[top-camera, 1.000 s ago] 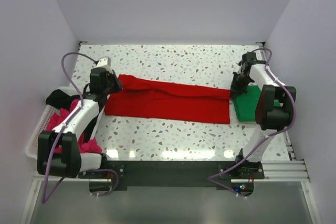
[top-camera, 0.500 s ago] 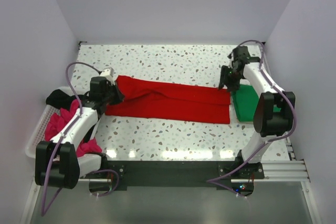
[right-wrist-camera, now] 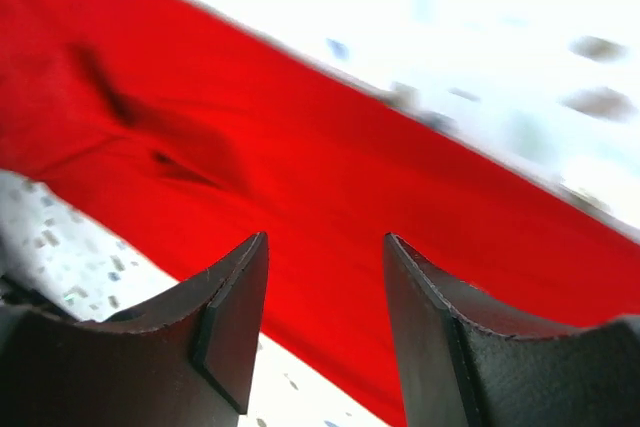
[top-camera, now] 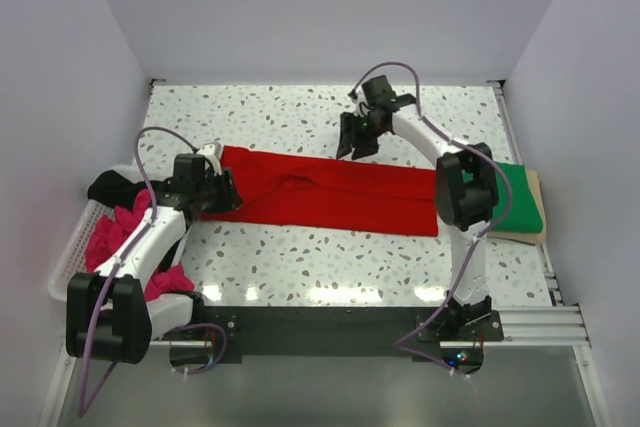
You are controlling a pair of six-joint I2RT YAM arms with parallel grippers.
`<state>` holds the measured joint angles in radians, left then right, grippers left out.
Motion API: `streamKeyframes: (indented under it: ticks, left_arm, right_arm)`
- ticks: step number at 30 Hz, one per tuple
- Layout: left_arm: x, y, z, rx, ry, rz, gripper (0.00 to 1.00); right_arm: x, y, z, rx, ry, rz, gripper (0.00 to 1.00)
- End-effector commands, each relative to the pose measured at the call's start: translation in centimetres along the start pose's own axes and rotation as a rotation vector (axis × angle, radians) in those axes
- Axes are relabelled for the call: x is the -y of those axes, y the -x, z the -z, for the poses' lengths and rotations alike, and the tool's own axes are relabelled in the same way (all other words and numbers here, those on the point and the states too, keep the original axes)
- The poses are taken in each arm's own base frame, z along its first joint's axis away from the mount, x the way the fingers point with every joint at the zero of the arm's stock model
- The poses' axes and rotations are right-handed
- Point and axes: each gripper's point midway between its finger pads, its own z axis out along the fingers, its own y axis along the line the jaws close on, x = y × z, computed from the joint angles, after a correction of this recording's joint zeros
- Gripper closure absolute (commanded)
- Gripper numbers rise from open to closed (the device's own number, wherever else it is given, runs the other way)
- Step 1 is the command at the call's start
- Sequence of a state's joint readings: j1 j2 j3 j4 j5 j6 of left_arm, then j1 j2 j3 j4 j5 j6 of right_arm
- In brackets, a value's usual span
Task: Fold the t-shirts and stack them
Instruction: Fold the tshirt
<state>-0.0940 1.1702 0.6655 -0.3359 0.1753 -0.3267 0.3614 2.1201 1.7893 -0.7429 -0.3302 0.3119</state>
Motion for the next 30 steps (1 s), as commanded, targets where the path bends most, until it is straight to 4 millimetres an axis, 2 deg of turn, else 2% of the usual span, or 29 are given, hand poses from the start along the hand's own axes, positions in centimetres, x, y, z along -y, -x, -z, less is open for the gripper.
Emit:
streamKeyframes:
  ticks: [1,4,7,8,9,12,13,14,16,17,18,19,20,25,30]
  left_arm:
    - [0.5,2.7,0.8,0.071,0.003,0.014,0.49]
    - [2.9,7.3,0.7,0.155,-0.084,0.008,0.47]
    - [3.4,9.5,-1.2,0.188,-0.104,0.018,0.46]
    - [3.7,10.8,-1.4,0.207,-0.109,0.030,0.46]
    - [3.8,10.8,-2.9,0.189,-0.124,0.033,0.46]
    - [4.8,11.4,-4.9,0.166,-0.191,0.044,0.46]
    - [5.1,11.6,-5.3,0.166,-0.209,0.040,0.46]
    - [5.2,12.3,-5.5,0.179,-0.210,0.039,0.46]
    - [4.6,12.7,-6.5,0.182,-0.184,0.040,0.46]
    - [4.5,13.8,-6.5,0.201,-0.172,0.025,0.46]
    - [3.7,13.6,-7.3,0.181,-0.133,0.032,0.46]
    - [3.3,14.5,-7.3,0.190,-0.118,0.034,0.46]
    - [2.9,14.6,-7.4,0.187,-0.102,0.037,0.46]
    - [-0.1,14.3,-8.6,0.169,-0.023,0.107,0.44]
    - [-1.8,12.9,-10.1,0.122,0.007,0.180,0.44]
  right_arm:
    - [-7.8,1.5,-0.7,0.045,0.214,0.075,0.46]
    - [-11.8,1.6,-2.0,0.058,0.305,0.108,0.46]
    - [-14.7,1.3,-3.8,0.069,0.358,0.150,0.44]
    - [-15.8,1.8,-4.0,0.082,0.379,0.164,0.44]
    - [-16.4,1.3,-5.5,0.067,0.386,0.162,0.44]
    - [-18.0,1.6,-7.0,0.087,0.415,0.184,0.44]
    - [-17.7,1.3,-8.3,0.073,0.412,0.179,0.44]
    - [-18.1,1.6,-8.5,0.083,0.419,0.185,0.44]
    - [-17.9,1.7,-9.7,0.092,0.417,0.199,0.44]
    - [-17.9,2.1,-9.9,0.106,0.412,0.208,0.43]
    - [-17.8,2.4,-10.0,0.116,0.412,0.226,0.43]
    - [-17.5,2.1,-10.8,0.106,0.408,0.226,0.43]
    - [-17.9,2.6,-10.6,0.115,0.419,0.235,0.43]
    - [-18.4,1.7,-10.8,0.081,0.464,0.251,0.44]
    - [-18.5,0.4,-10.1,0.044,0.507,0.272,0.48]
